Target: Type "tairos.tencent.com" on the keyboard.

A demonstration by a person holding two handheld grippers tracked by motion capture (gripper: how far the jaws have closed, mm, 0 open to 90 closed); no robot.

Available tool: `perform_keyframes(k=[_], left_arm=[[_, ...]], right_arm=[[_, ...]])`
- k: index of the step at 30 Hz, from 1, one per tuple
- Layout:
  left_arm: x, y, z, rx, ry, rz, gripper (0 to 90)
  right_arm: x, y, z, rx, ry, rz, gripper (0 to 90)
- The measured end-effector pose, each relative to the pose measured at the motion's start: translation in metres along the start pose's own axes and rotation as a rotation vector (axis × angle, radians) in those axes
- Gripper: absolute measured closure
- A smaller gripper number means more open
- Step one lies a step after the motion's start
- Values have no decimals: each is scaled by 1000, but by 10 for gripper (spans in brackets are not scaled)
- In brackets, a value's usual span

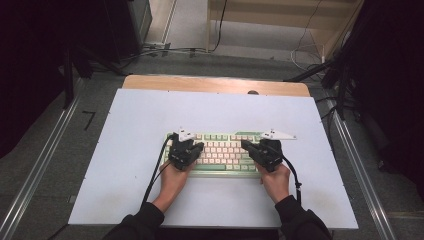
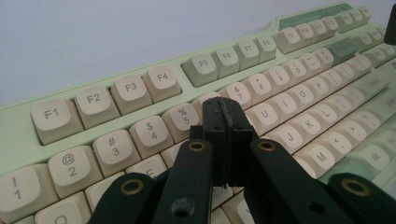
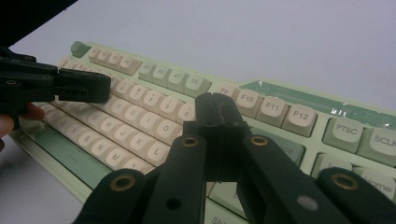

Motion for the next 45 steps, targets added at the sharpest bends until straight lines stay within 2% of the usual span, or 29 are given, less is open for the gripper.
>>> perform_keyframes(k=[19, 24, 30, 35, 45], left_arm=[[-1, -2, 1, -12, 5, 4, 900], [0, 6, -3, 23, 6, 10, 900], [-1, 11, -3, 27, 12, 22, 900], [-1, 21, -4, 48, 13, 34, 900], [-14, 40, 2, 63, 35, 39, 900]], right_arm=[[0, 0, 0, 1, -1, 0, 874], [0, 1, 0, 5, -2, -1, 874], [-1, 0, 0, 2, 1, -1, 874], [-2, -1, 0, -3, 5, -2, 874], [-6, -4, 0, -4, 9, -8, 874]])
Point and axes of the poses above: each handheld gripper's, and its own axes: y roughly backward along the jaws, z roughly out of its underside, x roughly to its right, the point moved 5 cm from there along -y, roughly forward along the jaws, and after that the axes turned 10 degrees about -x, right-handed, at the moved point
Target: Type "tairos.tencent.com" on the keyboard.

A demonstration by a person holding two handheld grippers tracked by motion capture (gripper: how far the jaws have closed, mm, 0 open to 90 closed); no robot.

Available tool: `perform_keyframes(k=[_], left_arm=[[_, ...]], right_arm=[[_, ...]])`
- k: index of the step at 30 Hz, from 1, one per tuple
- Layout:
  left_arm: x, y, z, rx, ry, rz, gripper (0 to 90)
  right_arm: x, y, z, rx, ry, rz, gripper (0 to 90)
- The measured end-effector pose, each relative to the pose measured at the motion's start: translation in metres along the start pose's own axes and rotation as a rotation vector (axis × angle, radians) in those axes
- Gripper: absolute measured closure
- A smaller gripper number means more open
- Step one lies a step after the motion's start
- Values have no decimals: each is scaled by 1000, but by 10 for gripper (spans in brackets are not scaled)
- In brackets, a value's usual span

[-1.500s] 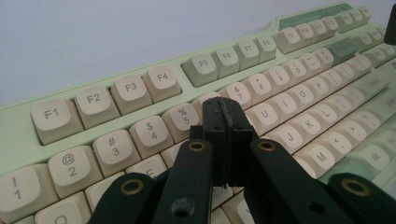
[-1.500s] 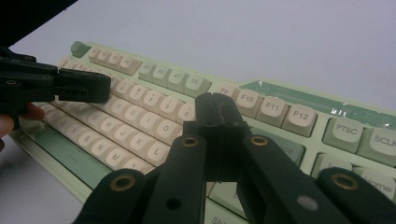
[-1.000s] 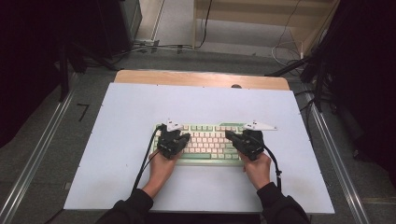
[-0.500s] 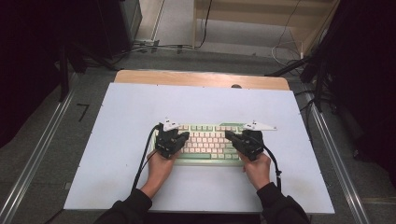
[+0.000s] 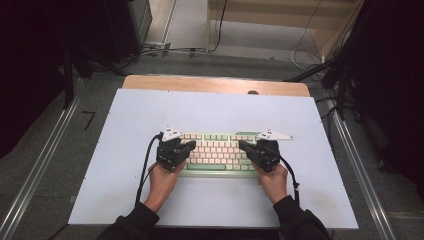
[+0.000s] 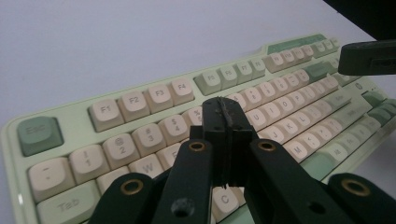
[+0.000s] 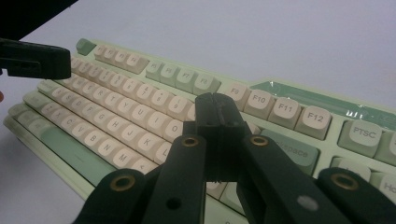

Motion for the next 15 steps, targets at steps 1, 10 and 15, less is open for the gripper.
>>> perform_keyframes(k=[1, 10, 15], left_arm=[[-2, 2, 1, 3, 3, -4, 900], [-21, 12, 15, -20, 15, -40, 900], [-26, 15, 21, -38, 10, -53, 900]], right_arm=[[0, -1, 0, 0, 3, 1, 874], [-7, -6, -1, -11, 14, -10, 874], [-9, -8, -2, -14, 21, -13, 874]])
Point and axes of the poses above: each handheld gripper's, and its own axes: y roughly backward along the jaws, z roughly out of its underside, x roughly to its right, the point moved 5 cm from there along -y, roughly forward along the jaws, and after that the axes turned 10 degrees about -x, right-handed, at the moved point
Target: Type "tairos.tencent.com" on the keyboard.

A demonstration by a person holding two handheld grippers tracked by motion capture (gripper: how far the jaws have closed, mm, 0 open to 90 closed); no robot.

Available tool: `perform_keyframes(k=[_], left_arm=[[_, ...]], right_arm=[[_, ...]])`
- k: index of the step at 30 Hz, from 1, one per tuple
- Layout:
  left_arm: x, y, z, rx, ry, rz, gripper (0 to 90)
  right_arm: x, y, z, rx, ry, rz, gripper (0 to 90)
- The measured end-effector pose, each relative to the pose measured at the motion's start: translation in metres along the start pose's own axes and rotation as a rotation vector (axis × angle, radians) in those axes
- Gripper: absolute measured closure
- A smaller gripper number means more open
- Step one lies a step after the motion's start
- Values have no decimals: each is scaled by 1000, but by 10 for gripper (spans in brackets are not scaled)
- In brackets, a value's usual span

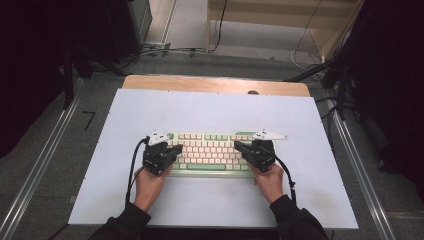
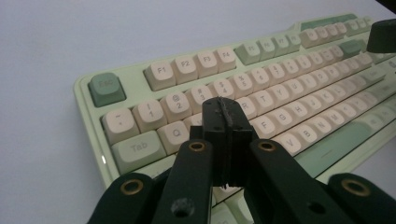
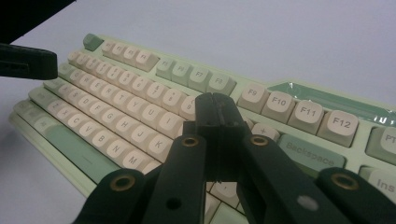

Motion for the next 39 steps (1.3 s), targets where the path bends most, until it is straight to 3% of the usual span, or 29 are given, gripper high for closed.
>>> perform_keyframes(k=[15, 39], left_arm=[[-7, -6, 9, -42, -4, -43, 900], [-5, -12, 9, -61, -7, -41, 900]], right_arm=[[-5, -5, -1, -8, 6, -4, 875], [-10, -11, -2, -16, 19, -11, 874]])
Point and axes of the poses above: each handheld gripper's, and its own axes: y roughly backward along the jaws, z roughly out of its underside, x roughly to its right, the point moved 5 cm from there along -y, roughly forward along the jaws, and after that the axes turned 10 degrees about -x, right-handed, at the moved point
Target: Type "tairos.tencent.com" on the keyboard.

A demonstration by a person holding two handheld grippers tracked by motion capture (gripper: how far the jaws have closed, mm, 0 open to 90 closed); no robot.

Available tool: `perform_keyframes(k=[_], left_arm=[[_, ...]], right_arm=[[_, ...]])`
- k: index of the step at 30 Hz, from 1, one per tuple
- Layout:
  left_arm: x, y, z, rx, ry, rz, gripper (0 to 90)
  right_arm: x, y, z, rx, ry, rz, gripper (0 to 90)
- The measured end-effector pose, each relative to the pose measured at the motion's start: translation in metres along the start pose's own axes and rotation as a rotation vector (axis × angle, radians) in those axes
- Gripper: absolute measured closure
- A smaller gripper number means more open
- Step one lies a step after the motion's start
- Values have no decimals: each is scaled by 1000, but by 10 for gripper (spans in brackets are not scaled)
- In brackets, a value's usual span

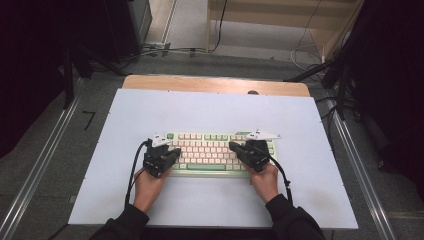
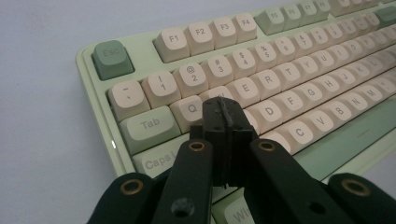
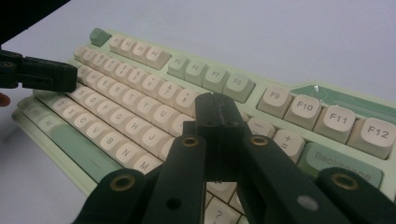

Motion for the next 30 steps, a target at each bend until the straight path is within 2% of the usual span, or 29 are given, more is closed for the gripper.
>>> perform_keyframes(k=[5, 12, 30], left_arm=[[1, 4, -2, 31, 3, 6, 900], [2, 6, -2, 49, 3, 12, 900], [4, 9, -3, 68, 5, 10, 900]], right_arm=[[-1, -2, 0, -4, 1, 0, 874], [-2, -4, 0, -8, 6, -1, 874], [-9, -13, -2, -20, 18, -10, 874]])
Point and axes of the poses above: each handheld gripper's, and its own axes: y roughly backward along the jaws, z roughly out of its underside, x roughly to its right, the point moved 5 cm from there along -y, roughly forward along the jaws, and after that the axes turned 10 degrees about -x, right-handed, at the moved point
